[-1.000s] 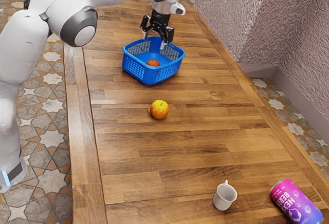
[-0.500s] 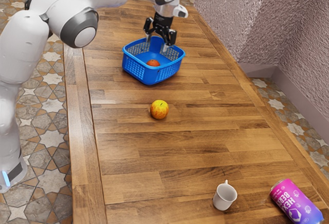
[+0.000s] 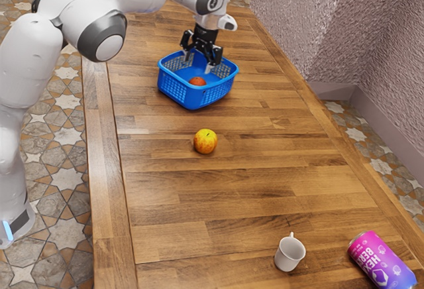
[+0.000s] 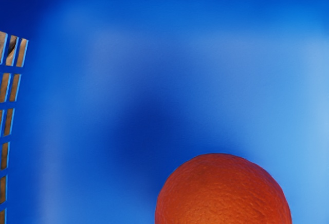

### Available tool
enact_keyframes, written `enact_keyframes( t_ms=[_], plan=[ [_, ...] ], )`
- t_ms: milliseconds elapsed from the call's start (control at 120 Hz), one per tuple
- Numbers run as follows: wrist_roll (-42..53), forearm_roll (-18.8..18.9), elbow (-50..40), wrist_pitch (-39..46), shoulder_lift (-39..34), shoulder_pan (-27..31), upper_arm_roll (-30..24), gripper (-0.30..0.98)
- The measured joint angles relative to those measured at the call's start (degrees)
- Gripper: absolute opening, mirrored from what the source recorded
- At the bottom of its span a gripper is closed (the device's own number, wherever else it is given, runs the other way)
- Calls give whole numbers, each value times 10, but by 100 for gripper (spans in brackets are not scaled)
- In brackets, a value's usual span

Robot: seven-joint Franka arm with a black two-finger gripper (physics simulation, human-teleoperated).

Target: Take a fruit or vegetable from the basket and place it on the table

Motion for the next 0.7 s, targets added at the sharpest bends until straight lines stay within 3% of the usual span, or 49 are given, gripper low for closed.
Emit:
enact_keyframes(
  t_ms=[700],
  plan=[
    [8, 1, -29, 24, -5, -8, -4, 69]
  ],
)
